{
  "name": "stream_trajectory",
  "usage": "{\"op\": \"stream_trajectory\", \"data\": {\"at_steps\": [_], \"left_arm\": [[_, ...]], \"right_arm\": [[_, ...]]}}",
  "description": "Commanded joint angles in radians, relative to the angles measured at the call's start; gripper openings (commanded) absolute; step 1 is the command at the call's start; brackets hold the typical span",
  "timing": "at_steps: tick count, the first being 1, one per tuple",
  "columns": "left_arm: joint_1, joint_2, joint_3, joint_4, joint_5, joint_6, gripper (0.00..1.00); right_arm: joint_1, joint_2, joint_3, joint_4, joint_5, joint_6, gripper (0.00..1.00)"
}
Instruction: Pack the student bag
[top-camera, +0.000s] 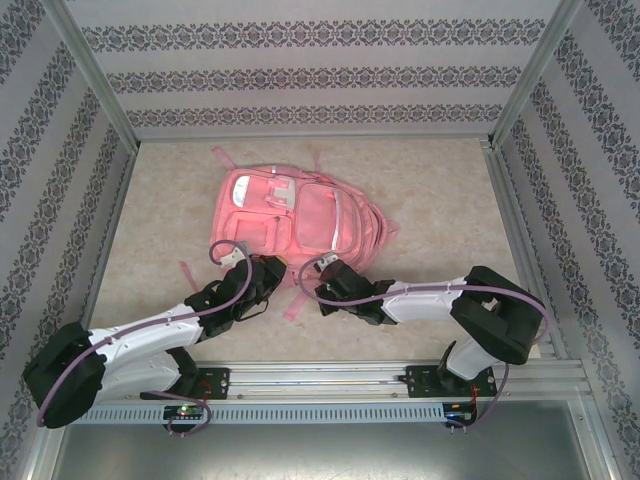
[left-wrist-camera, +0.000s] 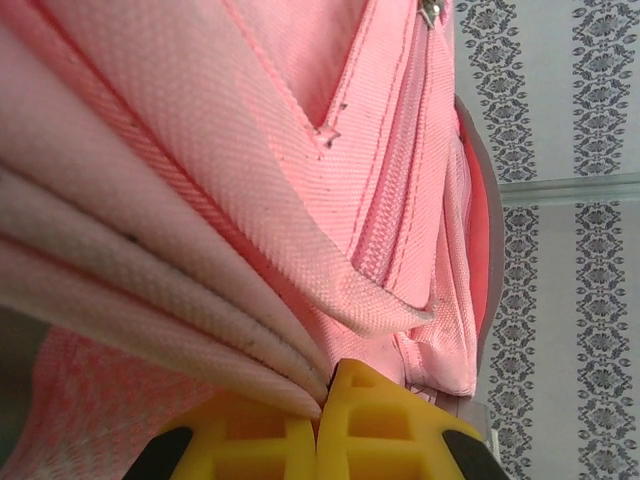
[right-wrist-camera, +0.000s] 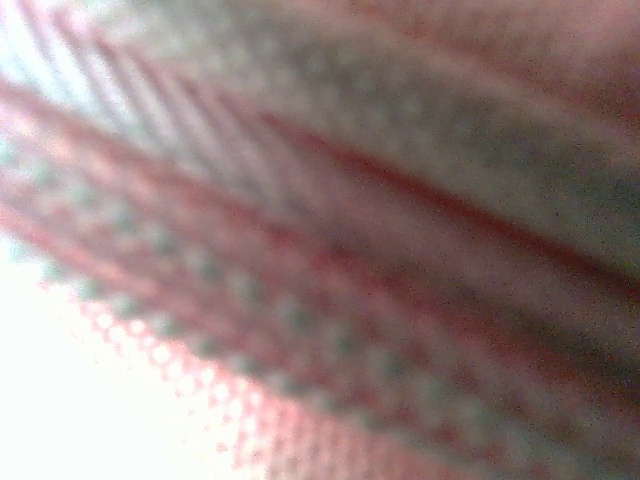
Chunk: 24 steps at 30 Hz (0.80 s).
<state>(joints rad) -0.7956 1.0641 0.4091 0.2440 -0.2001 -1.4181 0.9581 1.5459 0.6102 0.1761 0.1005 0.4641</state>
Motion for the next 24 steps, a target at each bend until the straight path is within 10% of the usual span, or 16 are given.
{"op": "stream_trajectory", "data": {"at_steps": [1,24], "left_arm": [[0.022,-0.054,0.015,-0.063,0.032,0.102,0.00],[0.102,-0.010,0.053,-0.110,0.273,0.488,0.00]], "right_arm": [[-0.047,-0.046,-0.037,-0.040,0.042,0.004,0.01],[-0.152,-0.195,-0.161,-0.094,0.034,-0.050,0.00]]}}
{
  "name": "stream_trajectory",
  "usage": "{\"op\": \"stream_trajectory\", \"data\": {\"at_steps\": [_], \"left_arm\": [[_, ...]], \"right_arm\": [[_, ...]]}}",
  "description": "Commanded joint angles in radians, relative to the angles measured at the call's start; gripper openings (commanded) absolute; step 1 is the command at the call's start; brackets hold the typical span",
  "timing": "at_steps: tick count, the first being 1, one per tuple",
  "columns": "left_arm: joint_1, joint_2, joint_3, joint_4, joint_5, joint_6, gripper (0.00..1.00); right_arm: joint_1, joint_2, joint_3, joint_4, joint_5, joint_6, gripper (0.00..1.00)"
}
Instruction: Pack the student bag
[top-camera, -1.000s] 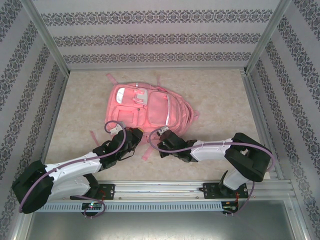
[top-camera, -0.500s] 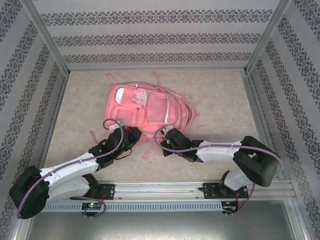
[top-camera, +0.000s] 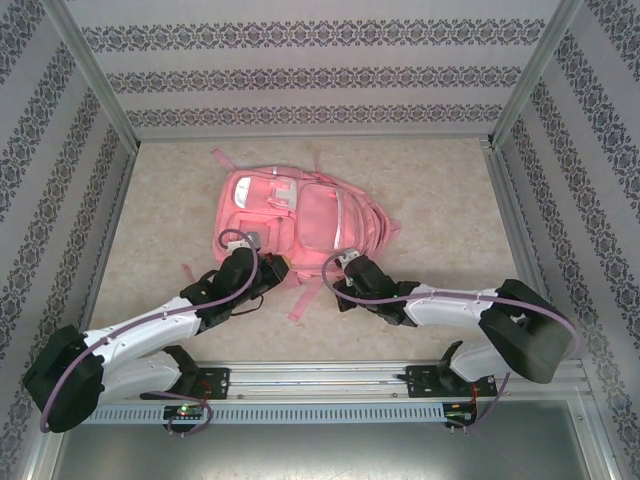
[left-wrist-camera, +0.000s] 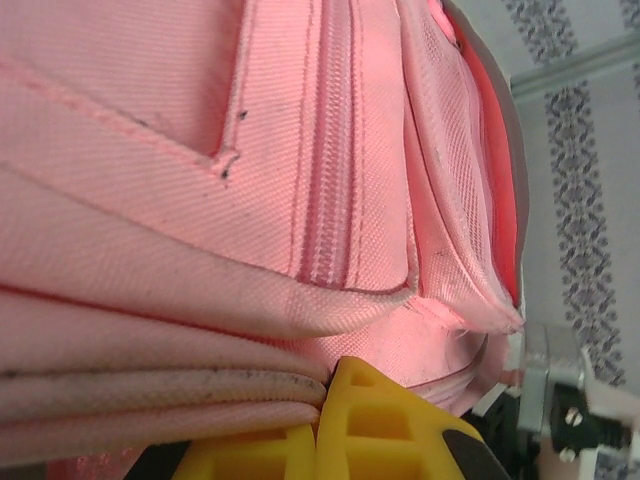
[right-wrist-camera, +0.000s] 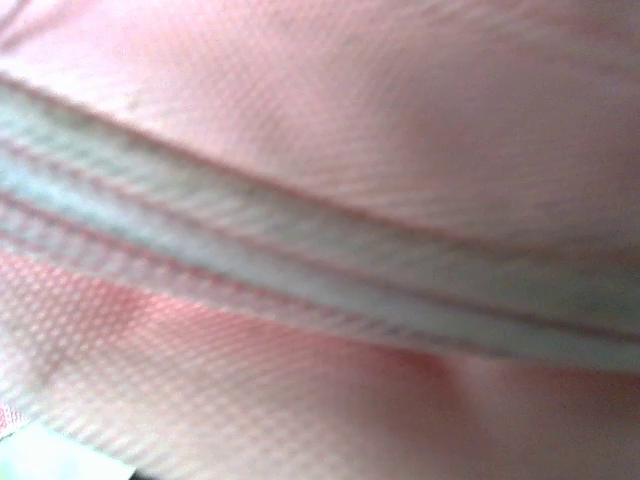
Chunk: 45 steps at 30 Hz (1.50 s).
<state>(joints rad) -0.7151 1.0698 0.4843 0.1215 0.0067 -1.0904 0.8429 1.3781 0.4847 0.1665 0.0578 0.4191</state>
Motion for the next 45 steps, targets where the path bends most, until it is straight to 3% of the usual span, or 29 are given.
{"op": "stream_trajectory", "data": {"at_steps": [1,6,11,17,19,22,23,28,34,45], "left_arm": [[0.035,-0.025,-0.047,0.046,0.083,0.159,0.00],[0.136,-0.011,-0.053,0.006,0.196,0.177,0.06],[0.190,-0.016,0.015,-0.148,0.183,0.248,0.11],[0.318,0.013,0.101,-0.250,0.244,0.246,0.29],[0.336,0.011,0.112,-0.248,0.238,0.235,0.44],[0.339,-0.060,0.093,-0.296,0.151,0.103,0.63],[0.340,-0.087,0.088,-0.347,0.120,0.022,0.65],[0.303,-0.162,0.039,-0.380,0.168,-0.214,0.65],[0.235,-0.192,-0.009,-0.302,0.123,-0.349,0.64],[0.189,0.020,-0.022,0.008,0.086,-0.359,0.58]], "right_arm": [[-0.043,-0.038,-0.043,-0.085,0.076,-0.005,0.00],[-0.045,-0.056,-0.048,-0.080,0.036,-0.008,0.00],[0.026,-0.011,0.013,-0.061,-0.002,-0.010,0.00],[0.141,0.162,0.193,-0.045,-0.011,0.056,0.00],[0.163,0.223,0.247,-0.019,-0.003,0.114,0.00],[0.193,0.288,0.316,0.004,0.022,0.179,0.00],[0.201,0.304,0.329,0.018,0.028,0.195,0.00],[0.233,0.351,0.377,0.077,0.040,0.242,0.00],[0.237,0.374,0.374,0.132,0.031,0.275,0.00],[0.239,0.377,0.336,0.177,0.025,0.298,0.00]]}}
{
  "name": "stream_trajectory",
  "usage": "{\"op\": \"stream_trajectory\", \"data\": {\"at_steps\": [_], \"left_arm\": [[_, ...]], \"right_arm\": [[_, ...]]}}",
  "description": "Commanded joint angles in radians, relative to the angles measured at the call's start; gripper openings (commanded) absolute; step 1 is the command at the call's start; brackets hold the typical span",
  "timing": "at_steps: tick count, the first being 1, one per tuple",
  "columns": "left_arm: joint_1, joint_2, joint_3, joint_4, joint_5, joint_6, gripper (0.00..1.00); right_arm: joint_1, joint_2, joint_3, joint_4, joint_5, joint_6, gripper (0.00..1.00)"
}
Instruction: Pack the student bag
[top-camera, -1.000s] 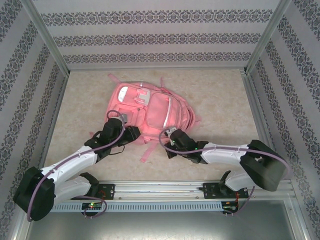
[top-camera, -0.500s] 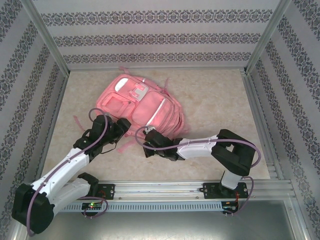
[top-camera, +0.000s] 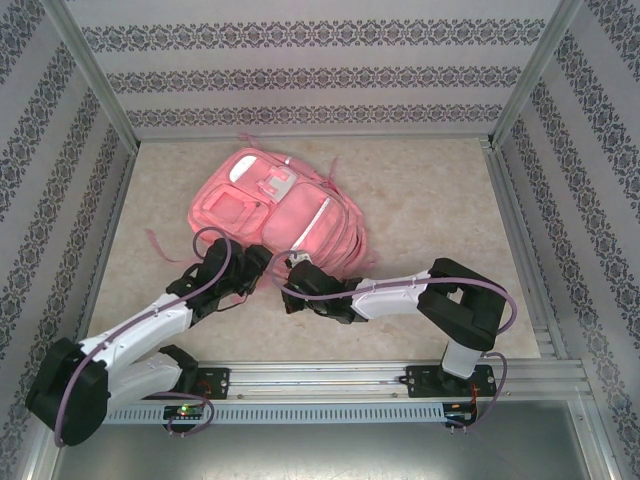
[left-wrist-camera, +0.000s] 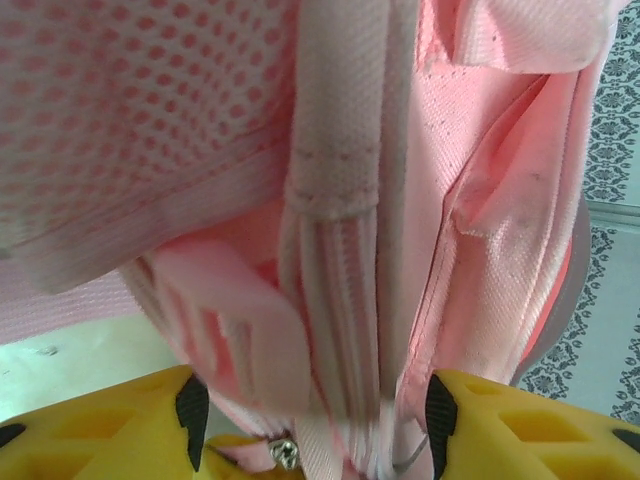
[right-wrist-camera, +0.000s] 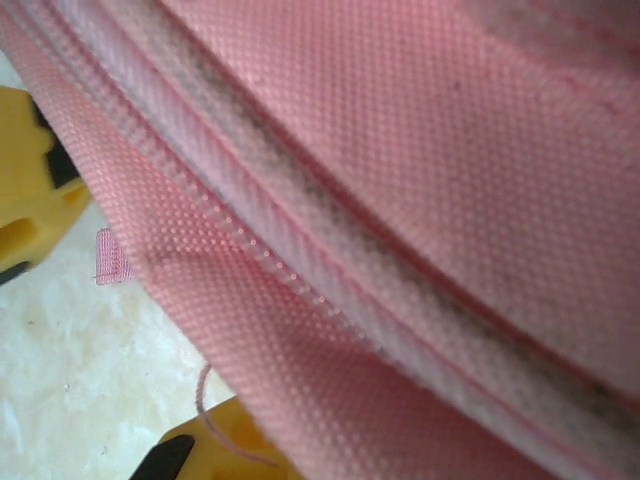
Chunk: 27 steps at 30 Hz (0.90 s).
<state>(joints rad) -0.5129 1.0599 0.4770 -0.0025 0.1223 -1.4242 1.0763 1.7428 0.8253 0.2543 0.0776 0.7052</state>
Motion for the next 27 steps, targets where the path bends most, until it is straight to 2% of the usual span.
{"op": "stream_trajectory", "data": {"at_steps": [1,5,10,14,17,27], "left_arm": [[-0.014,0.045,-0.015,0.153,-0.031,-0.020,0.57],[-0.013,0.055,-0.009,0.185,-0.067,0.019,0.47],[-0.009,0.070,0.015,0.179,-0.100,0.059,0.18],[0.000,0.100,-0.005,0.205,-0.084,0.054,0.03],[0.016,0.097,-0.030,0.211,-0.074,0.050,0.00],[0.057,0.040,-0.033,0.149,-0.042,0.120,0.00]], "right_arm": [[0.005,0.012,-0.006,0.089,0.005,0.010,0.00],[0.005,0.017,-0.002,0.067,0.004,0.001,0.00],[0.005,0.011,-0.008,0.014,0.032,-0.023,0.00],[0.004,-0.021,-0.021,-0.024,0.060,-0.051,0.00],[0.002,-0.048,-0.040,-0.062,0.077,-0.074,0.00],[-0.049,-0.179,-0.165,-0.107,0.089,-0.110,0.00]]}}
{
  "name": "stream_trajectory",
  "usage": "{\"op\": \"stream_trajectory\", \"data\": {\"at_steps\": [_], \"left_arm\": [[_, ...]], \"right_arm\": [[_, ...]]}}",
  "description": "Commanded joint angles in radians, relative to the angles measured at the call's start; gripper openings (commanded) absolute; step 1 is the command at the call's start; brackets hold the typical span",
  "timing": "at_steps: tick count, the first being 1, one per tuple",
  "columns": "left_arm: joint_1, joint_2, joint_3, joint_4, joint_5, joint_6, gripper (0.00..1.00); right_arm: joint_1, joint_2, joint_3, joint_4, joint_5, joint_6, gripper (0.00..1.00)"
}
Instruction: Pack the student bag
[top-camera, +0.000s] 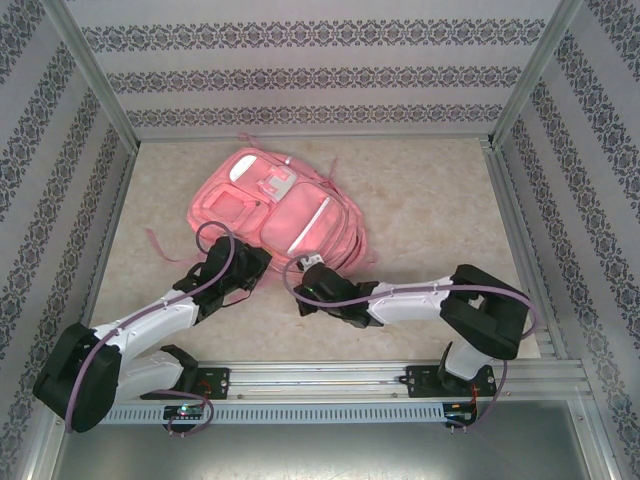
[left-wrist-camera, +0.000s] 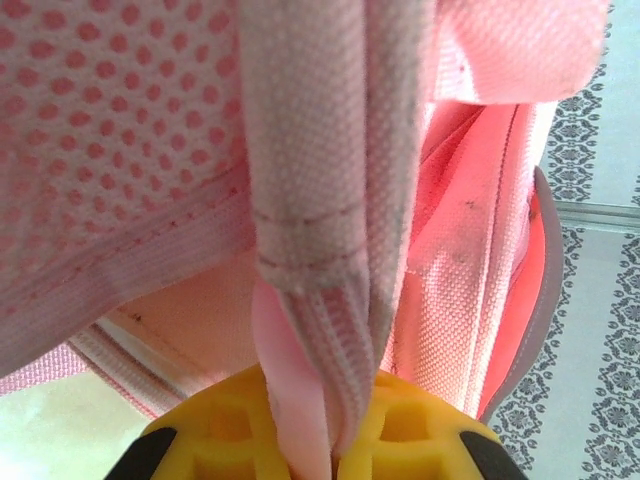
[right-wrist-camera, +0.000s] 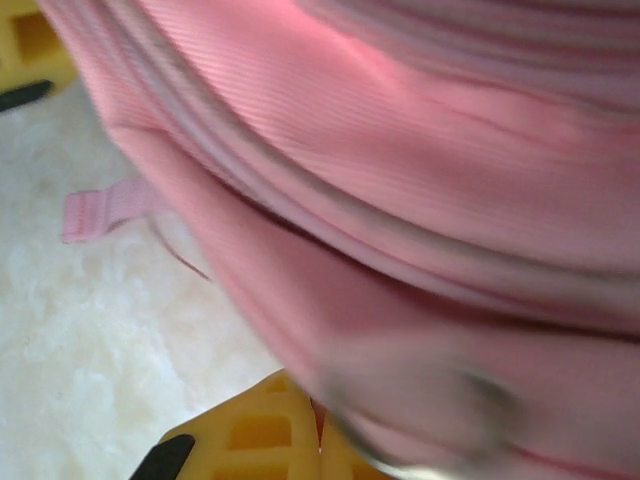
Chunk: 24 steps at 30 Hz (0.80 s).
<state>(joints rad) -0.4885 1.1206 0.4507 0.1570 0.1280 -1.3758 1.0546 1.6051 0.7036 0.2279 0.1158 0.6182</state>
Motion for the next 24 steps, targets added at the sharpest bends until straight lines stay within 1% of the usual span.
{"op": "stream_trajectory", "data": {"at_steps": [1,5,7,8,10,12,14,16,18,20,21,24], "left_arm": [[0.033,-0.020,-0.002,-0.018,-0.040,0.083,0.00],[0.034,-0.021,0.004,-0.034,-0.028,0.115,0.00],[0.034,-0.017,0.015,-0.045,-0.015,0.152,0.00],[0.034,-0.013,0.028,-0.060,-0.007,0.179,0.00],[0.034,0.006,0.077,-0.126,0.013,0.255,0.00],[0.034,0.038,0.149,-0.200,0.041,0.338,0.00],[0.034,0.074,0.226,-0.304,0.057,0.421,0.05],[0.042,0.096,0.280,-0.391,0.053,0.469,0.10],[0.068,0.092,0.296,-0.439,0.037,0.468,0.17],[0.113,0.075,0.284,-0.441,0.033,0.459,0.30],[0.134,0.070,0.280,-0.444,0.039,0.452,0.33],[0.202,0.049,0.252,-0.434,0.092,0.420,0.34]], "right_arm": [[-0.036,-0.058,-0.055,-0.082,0.045,-0.031,0.00],[-0.066,-0.104,-0.087,-0.104,0.026,-0.075,0.00],[-0.076,-0.118,-0.093,-0.110,0.004,-0.104,0.00],[-0.077,-0.117,-0.092,-0.111,-0.013,-0.120,0.00],[-0.075,-0.108,-0.080,-0.105,-0.086,-0.155,0.00],[-0.068,-0.091,-0.065,-0.098,-0.128,-0.173,0.00],[-0.054,-0.069,-0.047,-0.085,-0.152,-0.186,0.00],[-0.037,-0.036,-0.016,-0.073,-0.168,-0.185,0.00],[-0.023,0.005,0.029,-0.065,-0.171,-0.172,0.00],[-0.016,0.053,0.076,-0.047,-0.159,-0.132,0.00],[-0.018,0.074,0.093,-0.031,-0.150,-0.105,0.00],[-0.018,0.139,0.143,0.038,-0.140,-0.020,0.00]]}}
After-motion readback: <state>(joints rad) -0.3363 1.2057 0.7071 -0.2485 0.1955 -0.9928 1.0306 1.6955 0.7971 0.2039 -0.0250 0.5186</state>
